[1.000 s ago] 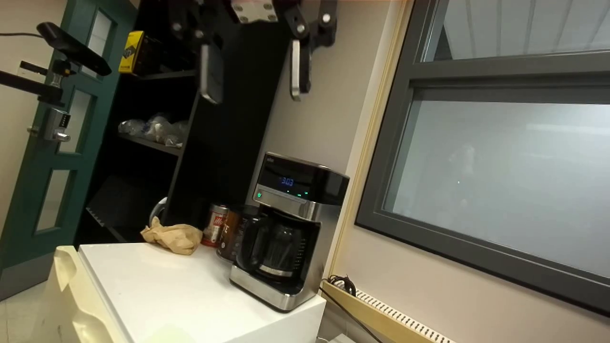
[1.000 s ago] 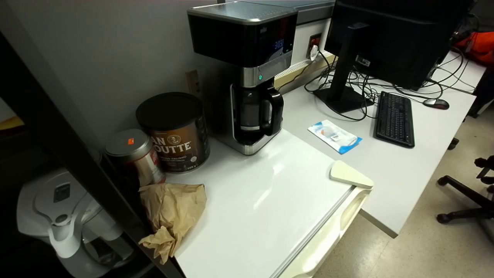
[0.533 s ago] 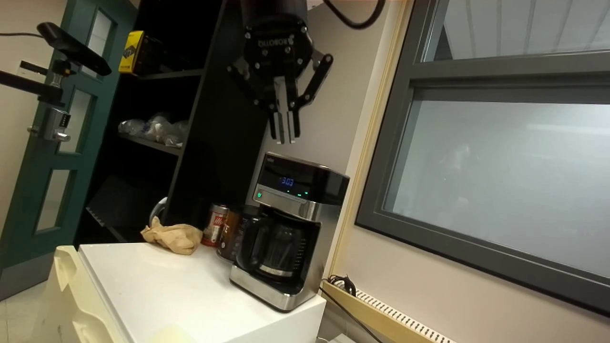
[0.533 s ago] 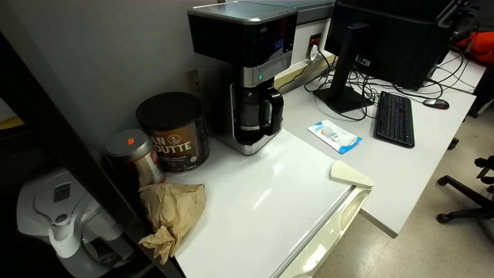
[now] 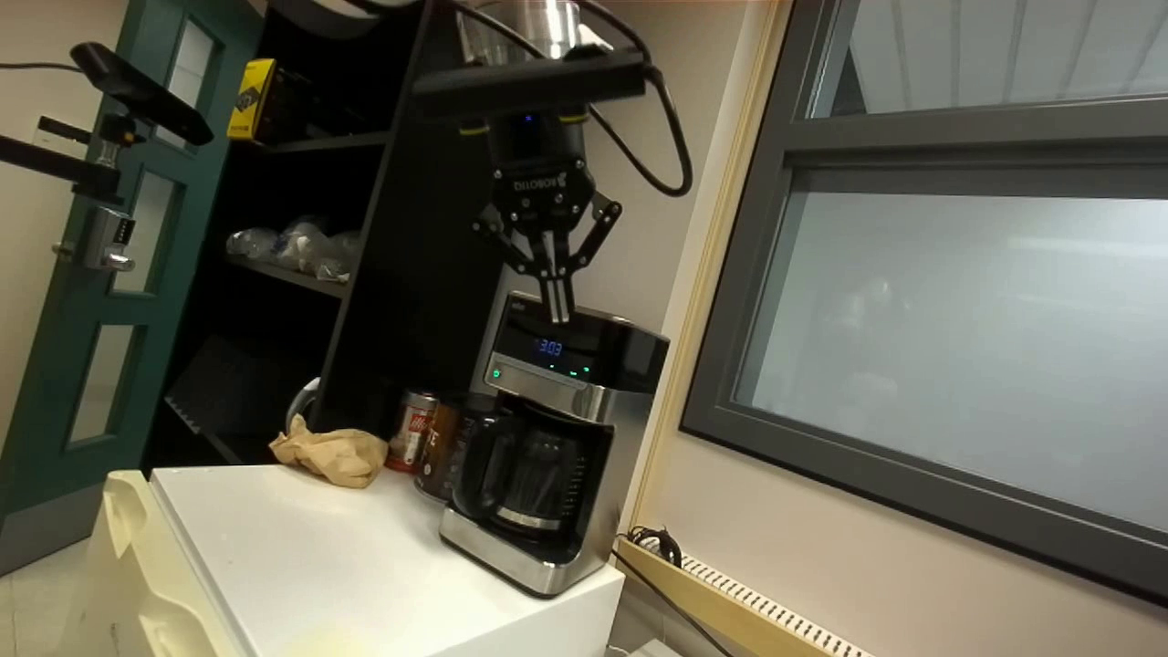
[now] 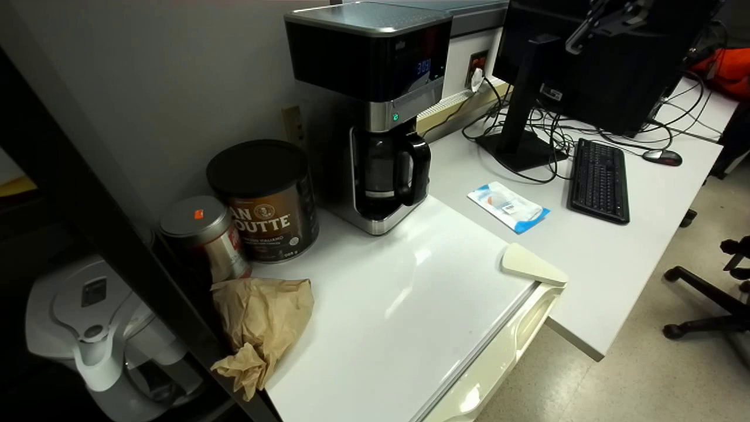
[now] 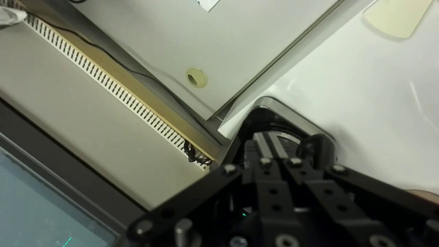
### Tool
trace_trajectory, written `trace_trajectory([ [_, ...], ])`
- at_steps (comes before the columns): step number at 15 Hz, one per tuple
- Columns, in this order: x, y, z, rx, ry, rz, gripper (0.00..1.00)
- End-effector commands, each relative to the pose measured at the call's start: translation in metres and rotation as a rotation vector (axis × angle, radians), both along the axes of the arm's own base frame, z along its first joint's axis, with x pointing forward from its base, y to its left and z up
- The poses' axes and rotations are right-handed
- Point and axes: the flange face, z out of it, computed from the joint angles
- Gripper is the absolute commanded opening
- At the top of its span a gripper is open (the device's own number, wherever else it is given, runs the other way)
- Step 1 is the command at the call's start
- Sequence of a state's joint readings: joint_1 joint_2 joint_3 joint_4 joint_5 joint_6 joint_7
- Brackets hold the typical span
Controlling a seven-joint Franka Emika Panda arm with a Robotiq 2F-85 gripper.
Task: Press a button on the coffee maker
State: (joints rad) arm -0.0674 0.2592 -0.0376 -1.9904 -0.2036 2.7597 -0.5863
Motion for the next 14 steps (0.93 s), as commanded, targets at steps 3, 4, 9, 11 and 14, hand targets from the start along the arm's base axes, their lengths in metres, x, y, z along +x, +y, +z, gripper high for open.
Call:
trace_trajectory([
  [3, 0.055, 0.009, -0.025, 0.001, -0.092, 0.039, 0.00],
  [4, 0.063, 0.011, -0.030, 0.003, -0.102, 0.044, 0.00],
  [9, 0.099, 0.024, -0.053, 0.013, -0.143, 0.069, 0.00],
  [11, 0.111, 0.030, -0.060, 0.013, -0.147, 0.080, 0.00],
  [14, 0.125, 0.041, -0.069, 0.015, -0.151, 0.097, 0.00],
])
